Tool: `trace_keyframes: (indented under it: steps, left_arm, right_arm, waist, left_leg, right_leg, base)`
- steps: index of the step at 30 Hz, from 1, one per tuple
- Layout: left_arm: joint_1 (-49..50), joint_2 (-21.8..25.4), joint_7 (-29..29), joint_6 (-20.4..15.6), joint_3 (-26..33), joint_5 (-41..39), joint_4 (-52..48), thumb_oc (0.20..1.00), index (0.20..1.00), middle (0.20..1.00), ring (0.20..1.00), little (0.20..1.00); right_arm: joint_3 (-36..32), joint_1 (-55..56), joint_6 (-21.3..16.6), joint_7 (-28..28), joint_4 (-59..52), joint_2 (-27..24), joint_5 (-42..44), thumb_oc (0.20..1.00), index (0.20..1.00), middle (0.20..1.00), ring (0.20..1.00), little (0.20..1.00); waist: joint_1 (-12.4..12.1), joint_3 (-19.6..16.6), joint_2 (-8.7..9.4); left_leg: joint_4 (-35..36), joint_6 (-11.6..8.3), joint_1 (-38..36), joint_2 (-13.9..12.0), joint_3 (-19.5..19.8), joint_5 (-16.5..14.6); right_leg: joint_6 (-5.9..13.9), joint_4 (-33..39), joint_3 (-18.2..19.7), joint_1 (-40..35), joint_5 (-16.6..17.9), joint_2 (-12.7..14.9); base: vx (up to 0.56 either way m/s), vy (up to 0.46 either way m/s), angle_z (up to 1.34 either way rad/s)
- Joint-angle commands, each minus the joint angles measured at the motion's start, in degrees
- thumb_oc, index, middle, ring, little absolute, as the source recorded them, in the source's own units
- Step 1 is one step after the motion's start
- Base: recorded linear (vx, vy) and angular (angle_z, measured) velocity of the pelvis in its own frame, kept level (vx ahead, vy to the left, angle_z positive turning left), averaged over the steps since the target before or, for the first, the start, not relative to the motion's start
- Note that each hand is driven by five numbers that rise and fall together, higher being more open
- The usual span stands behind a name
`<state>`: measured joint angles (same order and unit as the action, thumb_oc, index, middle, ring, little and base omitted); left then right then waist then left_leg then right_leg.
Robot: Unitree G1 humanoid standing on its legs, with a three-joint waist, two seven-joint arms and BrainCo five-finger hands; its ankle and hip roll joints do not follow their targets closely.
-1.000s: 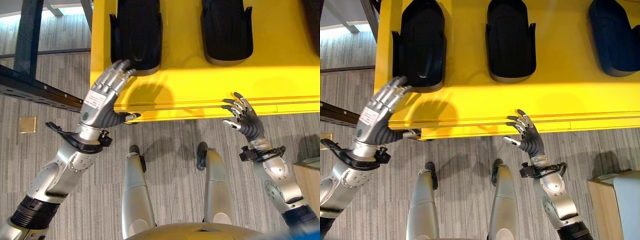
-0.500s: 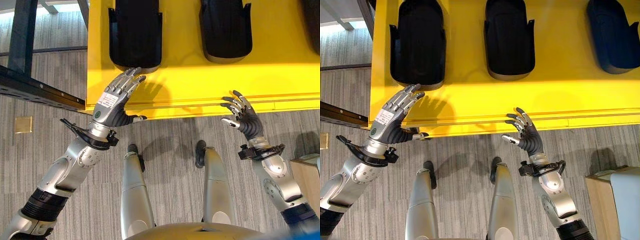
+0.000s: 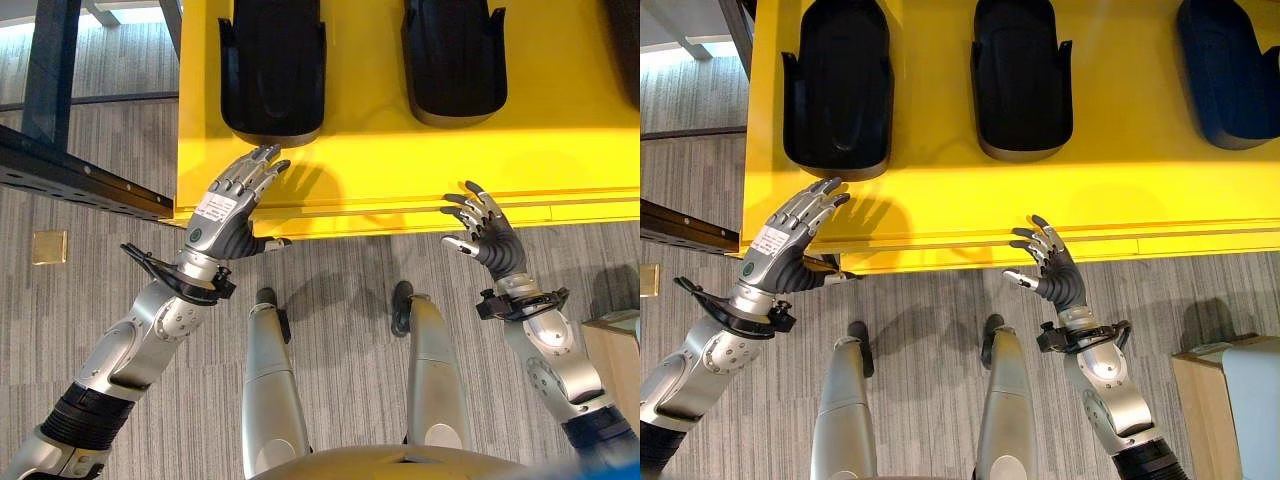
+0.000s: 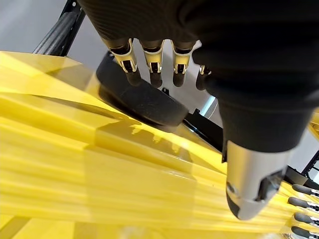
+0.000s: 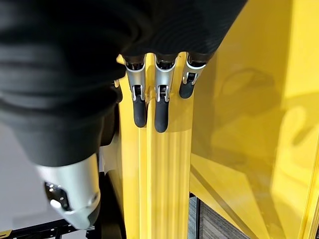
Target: Move parts from the plastic box to the shelf.
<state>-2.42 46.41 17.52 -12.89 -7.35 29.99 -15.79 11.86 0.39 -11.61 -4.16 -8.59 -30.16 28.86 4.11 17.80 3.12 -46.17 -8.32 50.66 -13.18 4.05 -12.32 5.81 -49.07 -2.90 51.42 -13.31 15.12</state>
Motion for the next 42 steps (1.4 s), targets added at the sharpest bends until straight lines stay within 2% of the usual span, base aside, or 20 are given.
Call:
trace_keyframes:
  steps: [1, 28, 30, 31, 32, 33, 34, 35, 37, 38, 39, 42]
  left_arm:
    - [0.3, 0.6, 0.0, -1.2, -0.5, 0.8, 0.0, 1.0, 1.0, 1.0, 1.0, 1.0]
    - [-6.4, -1.1, 0.4, 0.3, -3.2, 2.9, 5.7, 1.0, 1.0, 1.0, 1.0, 1.0]
    - [-7.1, -1.1, 0.7, 0.4, -3.0, 3.0, 5.6, 1.0, 1.0, 1.0, 1.0, 1.0]
    - [-7.1, -1.1, 0.7, 0.3, -3.0, 3.0, 5.6, 1.0, 1.0, 1.0, 1.0, 1.0]
    - [-7.4, -1.2, 0.8, 0.4, -3.0, 3.0, 5.7, 1.0, 1.0, 1.0, 1.0, 1.0]
    - [-8.0, -1.5, 1.1, 0.7, -3.3, 3.1, 6.4, 1.0, 1.0, 1.0, 1.0, 1.0]
    - [-8.6, -1.8, 1.3, 0.9, -3.5, 3.1, 7.0, 1.0, 1.0, 1.0, 1.0, 1.0]
    - [-8.9, -2.0, 1.3, 1.0, -3.5, 3.1, 7.1, 1.0, 1.0, 1.0, 1.0, 1.0]
    - [-9.2, -2.1, 1.5, 1.1, -3.6, 3.3, 7.4, 1.0, 1.0, 1.0, 1.0, 1.0]
    - [-9.7, -2.3, 1.6, 1.2, -3.8, 3.4, 7.9, 1.0, 1.0, 1.0, 1.0, 1.0]
    - [-9.8, -2.3, 1.6, 1.2, -3.9, 3.4, 8.0, 1.0, 1.0, 1.0, 1.0, 1.0]
    - [-10.6, -2.7, 1.8, 1.4, -4.3, 3.4, 8.5, 1.0, 1.0, 1.0, 1.0, 1.0]
  right_arm:
    - [-0.7, -0.4, -1.8, 0.3, -2.3, -0.7, -0.6, 1.0, 1.0, 1.0, 1.0, 1.0]
    - [-0.8, -0.7, -1.6, 0.0, -2.1, -0.6, -0.6, 1.0, 1.0, 1.0, 1.0, 1.0]
    - [-0.9, -0.5, -1.6, 0.1, -2.1, -0.7, -0.4, 1.0, 1.0, 1.0, 1.0, 1.0]
    - [-0.9, -0.5, -1.6, 0.1, -2.1, -0.7, -0.4, 1.0, 1.0, 1.0, 1.0, 1.0]
    - [-0.9, -0.5, -1.6, 0.1, -2.1, -0.6, -0.3, 1.0, 1.0, 1.0, 1.0, 1.0]
    - [-0.9, -0.5, -1.6, 0.1, -1.9, -0.6, -0.2, 1.0, 1.0, 1.0, 1.0, 1.0]
    - [-0.7, -0.7, -1.5, 0.1, -1.9, -0.5, -0.1, 1.0, 1.0, 1.0, 1.0, 1.0]
    - [-0.6, -0.7, -1.4, 0.2, -1.9, -0.5, 0.0, 1.0, 1.0, 1.0, 1.0, 1.0]
    - [-0.6, -0.8, -1.4, 0.2, -1.9, -0.4, 0.0, 1.0, 1.0, 1.0, 1.0, 1.0]
    - [-0.6, -0.8, -1.4, 0.2, -1.9, -0.4, 0.1, 1.0, 1.0, 1.0, 1.0, 1.0]
    - [-0.6, -0.8, -1.4, 0.2, -1.9, -0.4, 0.1, 1.0, 1.0, 1.0, 1.0, 1.0]
    - [-0.7, -0.7, -1.4, 0.0, -1.7, -0.3, 0.0, 1.0, 1.0, 1.0, 1.0, 1.0]
  waist:
    - [0.4, -1.5, 0.12]
    - [1.1, -1.7, 0.21]
    - [1.2, -2.1, 0.07]
    - [1.2, -1.8, 0.12]
    - [1.3, -2.1, 0.07]
    - [1.3, -1.9, 0.11]
    - [1.3, -1.9, 0.06]
    - [1.4, -2.3, 0.01]
    - [1.4, -2.4, 0.0]
    - [1.5, -2.1, 0.1]
    - [1.5, -2.4, 0.03]
    - [1.6, -2.4, 0.05]
  left_leg:
    - [3.1, 2.84, 1.1, -1.4, -2.3, 3.1]
    - [2.4, 2.9, 1.5, -1.4, -2.5, 2.9]
    - [2.2, 2.52, 1.0, -1.6, -2.5, 1.4]
    - [2.3, 2.87, 1.5, -1.5, -2.6, 2.7]
    - [2.1, 2.51, 1.0, -1.6, -2.5, 1.3]
    - [2.3, 2.84, 1.5, -1.6, -2.7, 2.7]
    - [2.2, 2.85, 1.6, -1.6, -2.7, 2.7]
    - [2.2, 2.47, 1.1, -1.8, -2.6, 1.3]
    - [2.1, 2.47, 1.1, -1.8, -2.6, 1.3]
    - [2.2, 2.81, 1.6, -1.8, -2.8, 2.6]
    - [2.0, 2.46, 1.0, -1.9, -2.7, 1.3]
    - [1.8, 2.46, 1.2, -1.9, -2.6, 1.2]
  right_leg:
    - [1.19, 5.8, 1.0, -3.4, 3.6, 1.2]
    - [1.09, 5.5, 1.5, -2.7, 3.7, 0.8]
    - [1.42, 5.1, 1.6, -3.1, 2.3, 0.7]
    - [1.08, 5.3, 1.5, -2.6, 3.5, 0.8]
    - [1.43, 5.0, 1.6, -3.1, 2.3, 0.7]
    - [1.11, 5.4, 1.6, -2.6, 3.6, 0.7]
    - [1.09, 5.4, 1.7, -2.4, 3.6, 0.7]
    - [1.44, 5.2, 1.8, -2.9, 2.5, 0.6]
    - [1.44, 5.2, 1.8, -2.9, 2.4, 0.6]
    - [1.07, 5.5, 1.8, -2.4, 3.6, 0.6]
    - [1.41, 5.2, 1.9, -2.9, 2.4, 0.5]
    - [1.41, 5.0, 1.9, -2.7, 2.3, 0.5]
  base:
    - [0.0, 0.0, 0.0]
    - [0.0, 0.0, 0.0]
    - [0.05, 0.001, -0.03]
    - [0.08, -0.004, -0.04]
    - [-0.08, 0.014, -0.05]
    - [0.01, 0.011, -0.06]
    - [0.01, 0.007, -0.06]
    - [0.1, -0.002, -0.05]
    - [0.01, 0.0, -0.02]
    - [0.0, 0.0, 0.0]
    - [0.0, 0.0, 0.0]
    - [0.03, -0.002, -0.01]
